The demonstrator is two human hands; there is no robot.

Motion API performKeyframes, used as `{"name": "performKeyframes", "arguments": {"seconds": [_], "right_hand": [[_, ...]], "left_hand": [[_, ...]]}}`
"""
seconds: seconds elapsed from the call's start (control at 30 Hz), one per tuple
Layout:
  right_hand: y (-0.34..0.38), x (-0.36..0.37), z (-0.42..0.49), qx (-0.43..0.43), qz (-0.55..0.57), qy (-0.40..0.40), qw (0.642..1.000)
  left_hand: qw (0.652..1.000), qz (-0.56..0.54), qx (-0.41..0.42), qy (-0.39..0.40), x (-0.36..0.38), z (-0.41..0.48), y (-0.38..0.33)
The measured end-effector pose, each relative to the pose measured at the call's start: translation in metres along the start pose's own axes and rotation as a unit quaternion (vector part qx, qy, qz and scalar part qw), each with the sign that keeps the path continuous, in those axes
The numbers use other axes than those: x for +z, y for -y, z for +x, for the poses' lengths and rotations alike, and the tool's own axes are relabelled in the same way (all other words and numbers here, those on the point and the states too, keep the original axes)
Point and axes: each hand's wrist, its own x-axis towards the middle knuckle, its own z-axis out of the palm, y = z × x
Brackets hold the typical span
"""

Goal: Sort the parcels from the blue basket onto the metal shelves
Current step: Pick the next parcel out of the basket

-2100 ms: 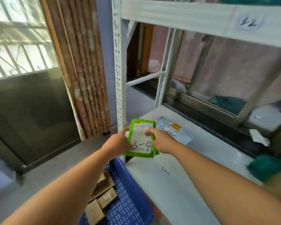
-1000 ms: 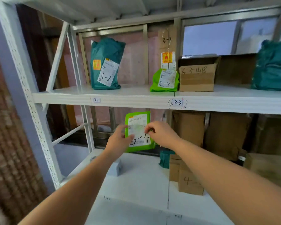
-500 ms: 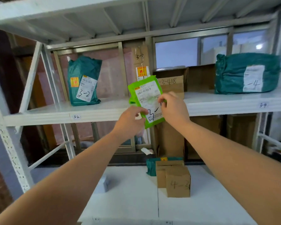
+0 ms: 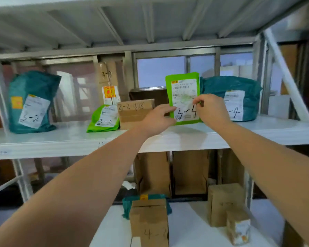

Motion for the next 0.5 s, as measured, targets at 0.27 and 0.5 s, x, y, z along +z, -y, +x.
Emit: {"name": "performKeyframes", "arguments": {"seconds": [0.27, 0.5], "right_hand": [[-0.113, -0.013, 0.034, 0.073, -0.029, 0.097, 0.992], [-0.159, -0.017, 0.057, 0.041, -0.015, 0.106, 0.993]], "left_hand": [[0.992, 0.104, 0.043, 0.055, 0.085, 0.075, -0.038], [0.987, 0.154, 0.035, -0.033, 0.124, 0.119, -0.048]]}}
